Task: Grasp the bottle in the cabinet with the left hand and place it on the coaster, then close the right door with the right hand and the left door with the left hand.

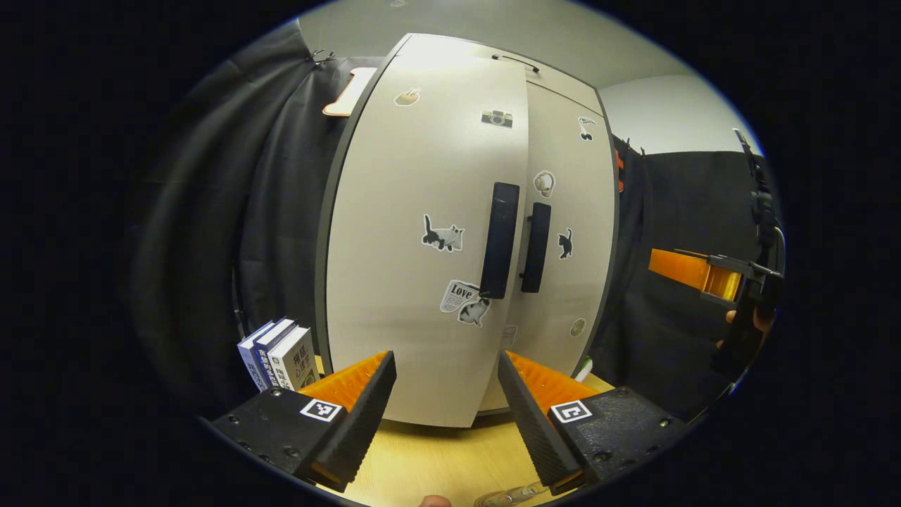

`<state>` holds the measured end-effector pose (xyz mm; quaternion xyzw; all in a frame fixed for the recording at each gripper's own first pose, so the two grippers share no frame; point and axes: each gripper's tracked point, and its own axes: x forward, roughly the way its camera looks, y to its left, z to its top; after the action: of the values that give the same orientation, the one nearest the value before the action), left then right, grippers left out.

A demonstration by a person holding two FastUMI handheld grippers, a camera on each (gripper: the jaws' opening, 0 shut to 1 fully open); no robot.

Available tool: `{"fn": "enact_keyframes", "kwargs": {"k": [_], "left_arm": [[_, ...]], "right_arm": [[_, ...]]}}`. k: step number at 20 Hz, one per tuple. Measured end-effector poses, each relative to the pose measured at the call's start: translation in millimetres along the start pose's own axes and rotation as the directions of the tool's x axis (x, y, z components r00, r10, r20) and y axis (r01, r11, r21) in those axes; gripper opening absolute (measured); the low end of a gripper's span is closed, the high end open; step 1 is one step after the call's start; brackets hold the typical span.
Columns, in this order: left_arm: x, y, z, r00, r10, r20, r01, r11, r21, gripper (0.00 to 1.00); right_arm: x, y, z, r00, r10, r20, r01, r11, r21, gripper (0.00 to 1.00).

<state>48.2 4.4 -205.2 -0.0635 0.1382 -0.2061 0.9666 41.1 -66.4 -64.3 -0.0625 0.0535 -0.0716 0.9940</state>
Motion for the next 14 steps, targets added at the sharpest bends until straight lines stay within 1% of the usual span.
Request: {"fn": "enact_keyframes", "kwargs": {"k": [1,2,3,9,11,14], "left_arm": [[0.9,0.2,0.0,1.0,0.001,0.0,-0.001,1.0,0.001,0.93],[1.2,0.1,0.1,1.0,0.003,-0.001,-0.003,1.0,0.0,0.88],[0.5,0.1,1.2,1.0,0.004,-0.001,-0.004,1.0,-0.001,0.93],[2.2,-1.4,8.2,1.0,0.013,0.002,-0.013,1.0,-0.004,0.93],[3.1,-2.8,17.4,1.0,0.023,0.004,-0.023,1.0,0.003,0.92],[5.5,-10.6,48.9,0.999,0.035,0.037,-0.035,0.999,0.019,0.93]], "right_arm": [[0.2,-0.1,-0.6,1.0,-0.001,0.0,0.001,1.0,0.001,0.93],[0.7,-0.7,-0.4,1.0,-0.001,0.0,0.001,1.0,0.002,0.93],[0.4,-0.8,-0.1,1.0,-0.002,0.0,0.002,1.0,0.001,0.93],[-0.5,-2.2,-2.2,1.0,-0.002,-0.005,0.002,1.0,0.001,0.93],[-0.8,-4.9,0.9,1.0,-0.005,0.003,0.005,1.0,-0.002,0.93],[0.9,-15.3,10.9,1.0,-0.011,0.016,0.012,1.0,-0.017,0.93]]}}
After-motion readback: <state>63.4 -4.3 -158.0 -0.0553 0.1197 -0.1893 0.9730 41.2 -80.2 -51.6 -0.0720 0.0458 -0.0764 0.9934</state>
